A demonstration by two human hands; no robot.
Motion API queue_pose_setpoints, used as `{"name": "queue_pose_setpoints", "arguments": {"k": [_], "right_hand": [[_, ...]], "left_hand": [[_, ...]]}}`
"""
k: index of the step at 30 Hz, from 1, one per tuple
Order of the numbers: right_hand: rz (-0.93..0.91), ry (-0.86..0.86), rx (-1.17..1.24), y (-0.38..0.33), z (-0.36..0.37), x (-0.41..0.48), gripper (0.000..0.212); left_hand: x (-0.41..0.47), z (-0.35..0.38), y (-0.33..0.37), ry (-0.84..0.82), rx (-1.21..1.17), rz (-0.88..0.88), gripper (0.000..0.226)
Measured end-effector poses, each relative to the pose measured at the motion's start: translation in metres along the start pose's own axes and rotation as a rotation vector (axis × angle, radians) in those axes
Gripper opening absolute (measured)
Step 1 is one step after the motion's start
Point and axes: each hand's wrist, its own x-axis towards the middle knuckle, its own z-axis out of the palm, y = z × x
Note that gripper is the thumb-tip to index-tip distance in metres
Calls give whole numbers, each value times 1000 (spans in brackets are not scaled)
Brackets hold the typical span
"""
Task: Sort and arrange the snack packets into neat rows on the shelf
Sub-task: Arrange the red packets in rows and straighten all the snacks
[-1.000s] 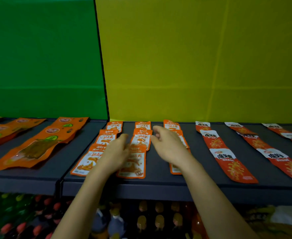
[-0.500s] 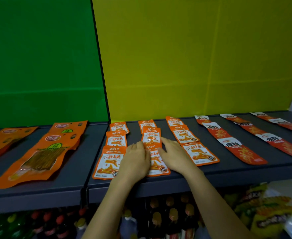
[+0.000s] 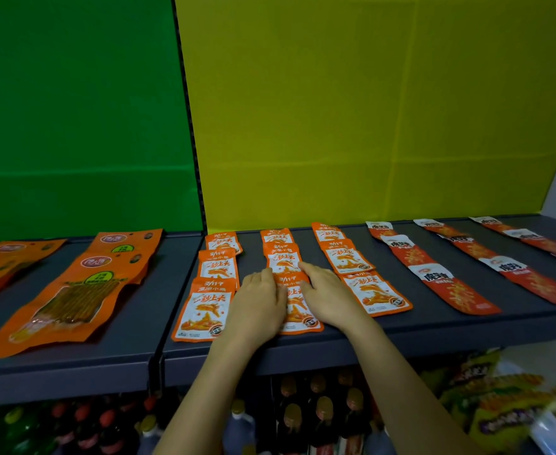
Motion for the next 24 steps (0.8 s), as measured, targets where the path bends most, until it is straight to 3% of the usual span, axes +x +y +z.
{"name": "queue_pose_setpoints", "arguments": {"k": [10,16,20,24], "right_hand": [[-22,-7,124,0,-1,10,48],[-100,75,180,-13,-3,13,45],[-207,4,289,-30,-2,8,41],[-301,-82,178,-51,13,6,43]], "left_hand": [[5,-4,3,50,-51,-12,36],[8,-28,-11,175,-27,-48,41],[0,-47,-41,152,-8,-189,37],[-13,-55,-73,92,-12,-242,35]]}}
